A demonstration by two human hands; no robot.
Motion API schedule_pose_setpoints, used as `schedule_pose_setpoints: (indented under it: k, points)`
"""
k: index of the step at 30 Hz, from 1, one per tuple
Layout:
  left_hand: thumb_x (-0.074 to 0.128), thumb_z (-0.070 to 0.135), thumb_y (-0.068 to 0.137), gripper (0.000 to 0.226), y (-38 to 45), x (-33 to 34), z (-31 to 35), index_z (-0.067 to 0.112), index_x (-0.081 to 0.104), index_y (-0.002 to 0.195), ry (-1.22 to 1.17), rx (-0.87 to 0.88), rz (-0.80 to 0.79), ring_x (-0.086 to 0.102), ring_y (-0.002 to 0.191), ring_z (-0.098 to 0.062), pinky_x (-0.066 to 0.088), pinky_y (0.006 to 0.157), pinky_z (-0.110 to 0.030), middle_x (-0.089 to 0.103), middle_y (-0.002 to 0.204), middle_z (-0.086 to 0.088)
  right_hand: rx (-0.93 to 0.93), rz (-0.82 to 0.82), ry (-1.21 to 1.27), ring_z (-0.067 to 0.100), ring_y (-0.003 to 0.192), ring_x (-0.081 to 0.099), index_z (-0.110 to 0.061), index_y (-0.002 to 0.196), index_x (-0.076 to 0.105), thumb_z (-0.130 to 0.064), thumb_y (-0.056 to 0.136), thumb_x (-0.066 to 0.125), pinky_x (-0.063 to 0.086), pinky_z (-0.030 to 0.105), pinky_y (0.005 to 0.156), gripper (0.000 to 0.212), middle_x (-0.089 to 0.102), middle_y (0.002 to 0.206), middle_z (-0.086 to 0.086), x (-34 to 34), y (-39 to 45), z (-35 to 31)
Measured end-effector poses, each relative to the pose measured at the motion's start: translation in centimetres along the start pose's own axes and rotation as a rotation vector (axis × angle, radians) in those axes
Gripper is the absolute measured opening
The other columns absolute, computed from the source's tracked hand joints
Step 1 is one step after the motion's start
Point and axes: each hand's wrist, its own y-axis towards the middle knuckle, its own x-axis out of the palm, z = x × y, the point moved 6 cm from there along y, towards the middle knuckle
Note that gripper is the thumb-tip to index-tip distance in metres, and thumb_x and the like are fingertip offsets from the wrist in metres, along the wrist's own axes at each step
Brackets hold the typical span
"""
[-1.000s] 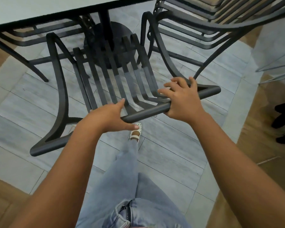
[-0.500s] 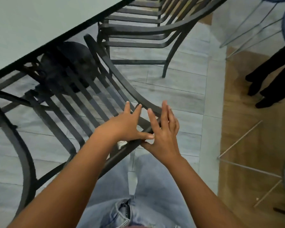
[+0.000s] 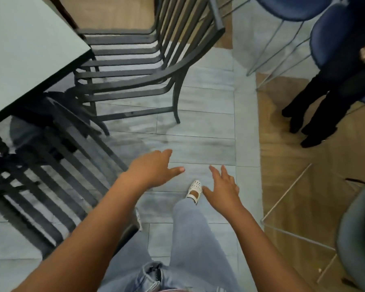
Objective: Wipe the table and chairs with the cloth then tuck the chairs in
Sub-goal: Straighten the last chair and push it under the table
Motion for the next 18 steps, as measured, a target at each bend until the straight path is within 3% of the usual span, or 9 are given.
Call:
schedule_pose_setpoints:
  k: [5, 10, 13, 15, 18]
  points:
    - [0.044, 0.057, 0.091, 0.058, 5.1, -3.4, 6.0, 0.022, 0.041, 0.137, -0.144, -0.051, 0.135, 0.050, 0.119, -0.024, 0.041, 0.093, -0.038, 0.052, 0.134, -0.004, -0.077, -0.108, -0.098, 0.026, 0.141, 0.017, -0.025, 0.146, 0.028, -0.036, 0.096, 0.047, 0.019, 0.042, 0.111, 0.055, 0.018, 0.156, 0.008, -6.3, 5.6, 3.1]
    - [0.049, 0.049, 0.091, 0.035, 9.3, -8.9, 10.3, 0.021, 0.059, 0.110, -0.284, -0.096, 0.398, 0.057, 0.100, -0.022, 0.045, 0.078, -0.033, 0.061, 0.102, 0.001, -0.150, -0.080, -0.039, 0.025, 0.126, 0.044, -0.017, 0.140, 0.040, -0.031, 0.095, 0.050, 0.038, 0.035, 0.100, 0.048, 0.046, 0.138, 0.009, -13.1, 12.0, 4.0]
    - [0.051, 0.045, 0.091, 0.023, 11.7, -12.5, 11.8, 0.023, 0.055, 0.087, -0.367, -0.106, 0.522, 0.058, 0.087, -0.021, 0.042, 0.067, -0.030, 0.056, 0.082, 0.005, -0.161, -0.018, 0.013, 0.021, 0.109, 0.054, -0.016, 0.133, 0.048, -0.030, 0.095, 0.050, 0.044, 0.032, 0.086, 0.041, 0.055, 0.123, 0.007, -17.1, 15.8, 2.9]
    - [0.051, 0.044, 0.091, 0.023, 13.2, -15.0, 12.3, 0.023, 0.054, 0.084, -0.443, -0.118, 0.606, 0.057, 0.081, -0.020, 0.041, 0.063, -0.030, 0.055, 0.075, 0.006, -0.177, 0.017, 0.050, 0.020, 0.099, 0.056, -0.017, 0.127, 0.053, -0.029, 0.095, 0.050, 0.046, 0.031, 0.080, 0.035, 0.059, 0.111, 0.005, -19.4, 18.1, 1.7]
    - [0.050, 0.046, 0.091, 0.024, 14.6, -19.1, 12.7, 0.022, 0.052, 0.086, -0.551, -0.138, 0.775, 0.052, 0.077, -0.016, 0.036, 0.063, -0.030, 0.055, 0.080, 0.005, -0.210, 0.057, 0.080, 0.018, 0.084, 0.056, -0.016, 0.115, 0.060, -0.028, 0.094, 0.051, 0.042, 0.028, 0.068, 0.026, 0.057, 0.090, 0.000, -22.2, 21.3, -0.3]
